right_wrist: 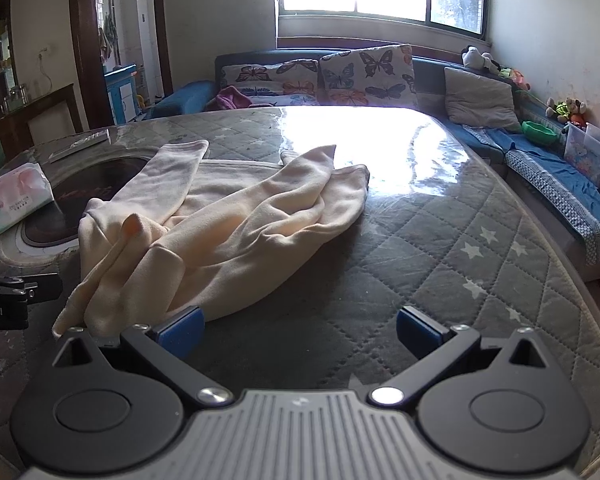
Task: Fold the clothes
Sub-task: 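Move both grippers over the crumpled cream shirt toward its sleeves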
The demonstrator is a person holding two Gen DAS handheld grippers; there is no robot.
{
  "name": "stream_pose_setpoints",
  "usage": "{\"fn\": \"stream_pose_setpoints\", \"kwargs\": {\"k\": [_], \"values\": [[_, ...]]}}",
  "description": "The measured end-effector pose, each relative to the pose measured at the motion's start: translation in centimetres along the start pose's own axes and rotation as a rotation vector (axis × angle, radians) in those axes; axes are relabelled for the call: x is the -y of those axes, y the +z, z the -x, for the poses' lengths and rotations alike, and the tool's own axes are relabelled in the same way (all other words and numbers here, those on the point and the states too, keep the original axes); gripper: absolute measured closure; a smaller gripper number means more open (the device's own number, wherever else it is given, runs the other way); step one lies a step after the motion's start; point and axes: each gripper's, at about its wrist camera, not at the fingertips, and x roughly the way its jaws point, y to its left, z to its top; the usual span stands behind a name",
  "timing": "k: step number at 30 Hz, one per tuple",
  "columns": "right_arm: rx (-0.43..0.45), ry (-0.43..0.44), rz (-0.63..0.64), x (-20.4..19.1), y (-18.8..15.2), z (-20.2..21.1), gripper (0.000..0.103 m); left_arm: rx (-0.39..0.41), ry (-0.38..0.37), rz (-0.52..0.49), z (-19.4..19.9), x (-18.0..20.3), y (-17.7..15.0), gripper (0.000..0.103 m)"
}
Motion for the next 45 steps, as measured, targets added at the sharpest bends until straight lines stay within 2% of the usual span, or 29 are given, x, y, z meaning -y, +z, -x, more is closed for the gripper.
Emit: {"fn": "stream_pose_setpoints", "kwargs": {"k": [29,45], "values": [[-0.011,0.021,0.027,-0.9,1.4,-0.7,0.000,-0.011,-0.023,0.019,-1.0,-0.3,1.3,0.000],[-0.010,0.036,0.060,-1.5,3.3,-2.2,0.000,-0.008,-0.031,0.008,-2.5,-0.3,3.5,0.000]]}}
